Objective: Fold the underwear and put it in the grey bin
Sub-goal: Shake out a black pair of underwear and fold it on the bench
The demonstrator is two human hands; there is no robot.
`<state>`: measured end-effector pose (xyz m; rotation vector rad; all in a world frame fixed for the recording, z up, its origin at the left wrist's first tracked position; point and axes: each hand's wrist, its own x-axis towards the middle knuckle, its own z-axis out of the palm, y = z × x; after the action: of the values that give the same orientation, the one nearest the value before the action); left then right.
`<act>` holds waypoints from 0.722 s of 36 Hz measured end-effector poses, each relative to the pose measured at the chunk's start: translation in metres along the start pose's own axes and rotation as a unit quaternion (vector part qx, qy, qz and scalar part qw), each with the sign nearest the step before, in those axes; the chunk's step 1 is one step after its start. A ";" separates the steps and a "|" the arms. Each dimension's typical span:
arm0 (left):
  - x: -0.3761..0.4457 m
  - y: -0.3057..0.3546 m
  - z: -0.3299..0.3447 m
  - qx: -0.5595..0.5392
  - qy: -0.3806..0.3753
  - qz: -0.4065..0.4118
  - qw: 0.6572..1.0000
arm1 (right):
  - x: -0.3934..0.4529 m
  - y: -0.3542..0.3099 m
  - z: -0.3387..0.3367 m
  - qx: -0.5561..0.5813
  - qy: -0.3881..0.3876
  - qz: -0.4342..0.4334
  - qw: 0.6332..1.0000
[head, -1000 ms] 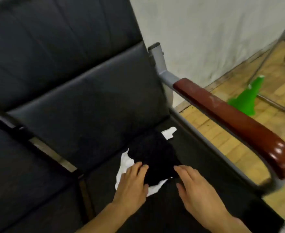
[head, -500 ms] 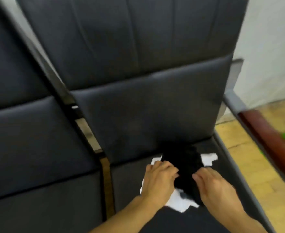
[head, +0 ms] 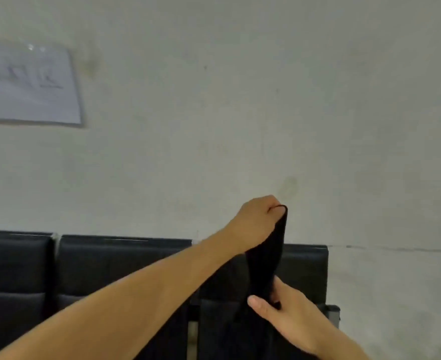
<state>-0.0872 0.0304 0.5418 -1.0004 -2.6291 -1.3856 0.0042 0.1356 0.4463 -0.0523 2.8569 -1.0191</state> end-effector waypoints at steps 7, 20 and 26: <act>-0.051 0.101 -0.149 0.146 0.101 0.033 0.983 | -0.013 -0.133 -0.055 0.005 0.126 -0.070 0.989; -0.195 0.063 -0.359 0.478 0.112 -0.050 0.870 | -0.046 -0.299 -0.065 0.121 0.234 -0.144 0.954; -0.230 0.030 -0.422 0.083 0.217 -0.070 0.970 | -0.048 -0.359 -0.041 0.154 0.243 -0.115 0.951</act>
<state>-0.0043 -0.3934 0.7555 -0.4366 -2.4639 -1.2121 0.0458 -0.1134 0.7091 -0.1272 3.1182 -1.7341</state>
